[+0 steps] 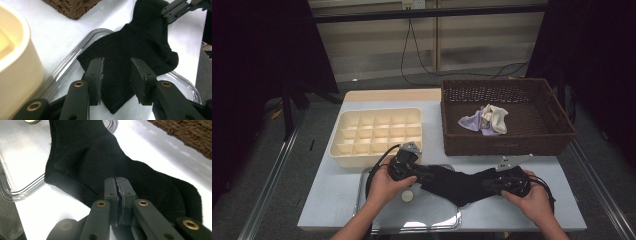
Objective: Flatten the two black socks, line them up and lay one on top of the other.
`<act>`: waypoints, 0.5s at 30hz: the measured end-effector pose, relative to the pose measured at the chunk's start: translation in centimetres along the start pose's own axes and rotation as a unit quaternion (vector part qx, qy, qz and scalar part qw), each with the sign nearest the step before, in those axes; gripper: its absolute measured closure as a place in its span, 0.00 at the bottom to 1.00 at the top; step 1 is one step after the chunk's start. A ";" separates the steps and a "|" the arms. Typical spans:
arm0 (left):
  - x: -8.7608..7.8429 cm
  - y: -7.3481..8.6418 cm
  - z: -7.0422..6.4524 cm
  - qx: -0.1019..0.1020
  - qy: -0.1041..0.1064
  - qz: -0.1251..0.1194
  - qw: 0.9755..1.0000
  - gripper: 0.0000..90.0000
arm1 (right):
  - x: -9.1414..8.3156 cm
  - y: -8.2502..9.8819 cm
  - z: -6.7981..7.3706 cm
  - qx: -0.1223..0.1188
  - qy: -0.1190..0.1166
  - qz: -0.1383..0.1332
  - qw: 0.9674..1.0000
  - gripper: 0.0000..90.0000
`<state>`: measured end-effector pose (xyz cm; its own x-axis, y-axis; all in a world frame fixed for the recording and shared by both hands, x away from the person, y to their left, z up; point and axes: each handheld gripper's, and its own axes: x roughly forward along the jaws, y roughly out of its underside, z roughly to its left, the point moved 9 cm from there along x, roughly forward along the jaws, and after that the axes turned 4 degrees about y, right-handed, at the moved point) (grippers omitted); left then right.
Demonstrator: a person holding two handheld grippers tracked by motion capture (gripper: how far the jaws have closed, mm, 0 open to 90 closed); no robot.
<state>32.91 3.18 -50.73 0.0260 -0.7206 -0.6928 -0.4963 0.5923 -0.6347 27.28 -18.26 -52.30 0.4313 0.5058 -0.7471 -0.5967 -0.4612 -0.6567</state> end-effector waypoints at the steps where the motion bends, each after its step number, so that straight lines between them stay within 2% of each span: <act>1: 0.1 0.1 0.2 -0.001 -0.005 0.000 1.000 0.71 | -0.1 0.0 0.0 0.003 0.003 0.000 1.000 0.93; 2: 0.3 0.3 0.2 -0.004 -0.001 0.007 1.000 0.72 | -0.2 -0.2 -0.1 0.005 0.009 -0.006 1.000 0.88; 3: 0.4 0.4 0.3 -0.003 -0.012 0.009 1.000 0.74 | -0.3 -0.3 -0.2 0.004 0.014 -0.011 1.000 0.86; 5: 0.7 0.7 0.4 -0.004 -0.008 0.018 1.000 0.77 | -0.3 -0.7 -0.2 0.005 0.019 -0.024 1.000 0.81; 7: 1.0 1.0 0.5 0.002 -0.015 0.031 0.999 0.79 | 0.0 -1.0 0.2 -0.006 0.017 -0.028 0.999 0.78; 10: 1.4 1.1 0.4 -0.003 -0.013 0.034 0.999 0.81 | 0.8 -1.1 0.9 -0.015 0.003 -0.021 1.000 0.75; 13: 1.4 1.2 0.4 -0.005 -0.018 0.043 0.999 0.85 | 2.1 -0.5 1.5 -0.030 0.000 0.007 1.000 0.76; 14: 1.5 1.3 0.4 -0.006 -0.016 0.045 0.999 0.86 | 2.4 -0.2 1.5 -0.034 0.002 0.012 0.999 0.80; 15: 1.3 1.3 0.4 0.001 -0.018 0.055 0.998 0.88 | 2.5 -0.3 1.3 -0.034 0.007 0.006 0.999 0.89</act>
<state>32.67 3.17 -52.64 0.0018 -0.6381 -0.7699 -0.4966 0.6677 -0.5546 27.60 -15.90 -53.85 0.4336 0.4896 -0.7565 -0.5550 -0.5163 -0.6522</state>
